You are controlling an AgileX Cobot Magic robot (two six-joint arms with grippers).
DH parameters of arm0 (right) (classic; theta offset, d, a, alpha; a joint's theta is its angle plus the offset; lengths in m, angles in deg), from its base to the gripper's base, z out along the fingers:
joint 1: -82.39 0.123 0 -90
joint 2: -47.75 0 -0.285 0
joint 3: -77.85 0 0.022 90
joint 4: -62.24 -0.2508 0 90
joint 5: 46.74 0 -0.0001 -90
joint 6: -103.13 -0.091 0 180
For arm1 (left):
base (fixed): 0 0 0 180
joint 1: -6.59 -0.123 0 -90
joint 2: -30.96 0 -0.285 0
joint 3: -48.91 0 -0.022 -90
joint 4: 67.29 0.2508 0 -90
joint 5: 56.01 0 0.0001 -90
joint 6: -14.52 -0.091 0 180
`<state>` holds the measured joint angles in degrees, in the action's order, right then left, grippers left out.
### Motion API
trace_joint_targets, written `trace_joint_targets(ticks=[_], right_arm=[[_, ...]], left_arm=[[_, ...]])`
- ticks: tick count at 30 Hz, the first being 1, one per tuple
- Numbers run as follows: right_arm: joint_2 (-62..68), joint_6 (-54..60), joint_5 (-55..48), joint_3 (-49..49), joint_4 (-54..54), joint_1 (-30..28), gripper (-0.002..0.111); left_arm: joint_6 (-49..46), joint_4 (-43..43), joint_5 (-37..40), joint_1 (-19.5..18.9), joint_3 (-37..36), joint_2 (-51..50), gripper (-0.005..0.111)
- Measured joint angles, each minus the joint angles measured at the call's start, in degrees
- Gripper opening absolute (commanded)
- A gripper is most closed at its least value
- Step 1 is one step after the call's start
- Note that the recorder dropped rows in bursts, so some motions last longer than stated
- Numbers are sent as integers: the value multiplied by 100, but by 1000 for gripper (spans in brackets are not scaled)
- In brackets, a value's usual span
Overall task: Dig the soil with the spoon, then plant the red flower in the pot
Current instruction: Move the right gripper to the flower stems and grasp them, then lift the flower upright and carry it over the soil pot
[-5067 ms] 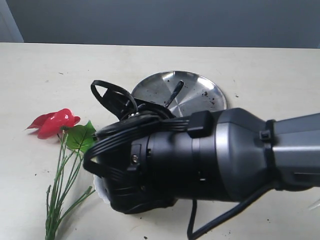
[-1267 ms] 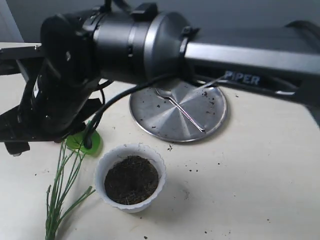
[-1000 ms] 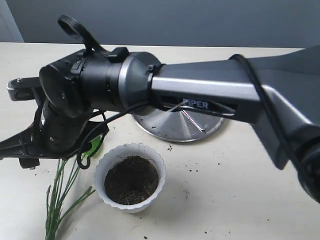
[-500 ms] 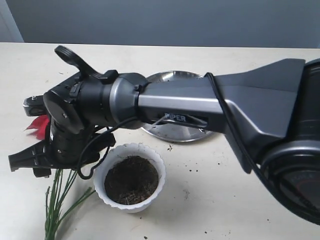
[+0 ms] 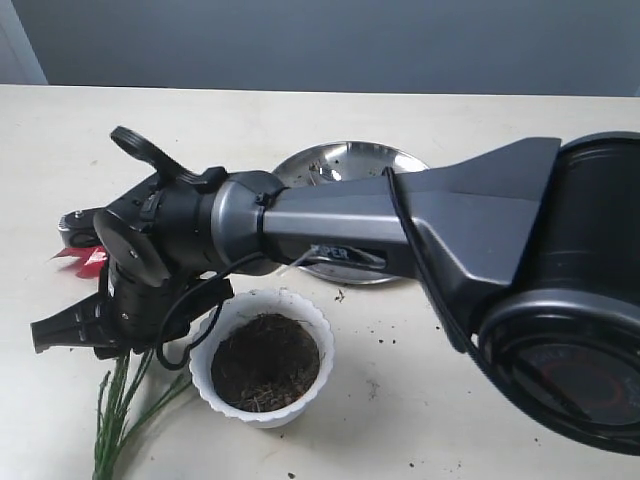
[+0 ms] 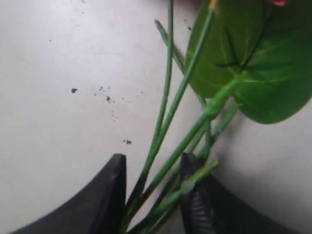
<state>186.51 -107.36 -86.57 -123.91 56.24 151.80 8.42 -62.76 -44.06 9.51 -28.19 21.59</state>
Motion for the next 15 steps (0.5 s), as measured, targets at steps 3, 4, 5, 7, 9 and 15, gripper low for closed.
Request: trace_joint_targets(ticks=[3, 4, 5, 7, 9, 15], right_arm=[[0, -51, 24, 0, 0, 0, 10], [0, -53, 24, 0, 0, 0, 4], [14, -65, 38, 0, 0, 0, -1], [14, -89, 121, 0, 0, 0, -1], [14, -101, 209, 0, 0, 0, -1], [3, -114, 710, 0, -50, 0, -1]], left_arm=[[0, 0, 0, 0, 0, 0, 0], [0, 0, 0, 0, 0, 0, 0], [0, 0, 0, 0, 0, 0, 0], [0, 0, 0, 0, 0, 0, 0], [0, 0, 0, 0, 0, 0, 0], [0, 0, 0, 0, 0, 0, 0]])
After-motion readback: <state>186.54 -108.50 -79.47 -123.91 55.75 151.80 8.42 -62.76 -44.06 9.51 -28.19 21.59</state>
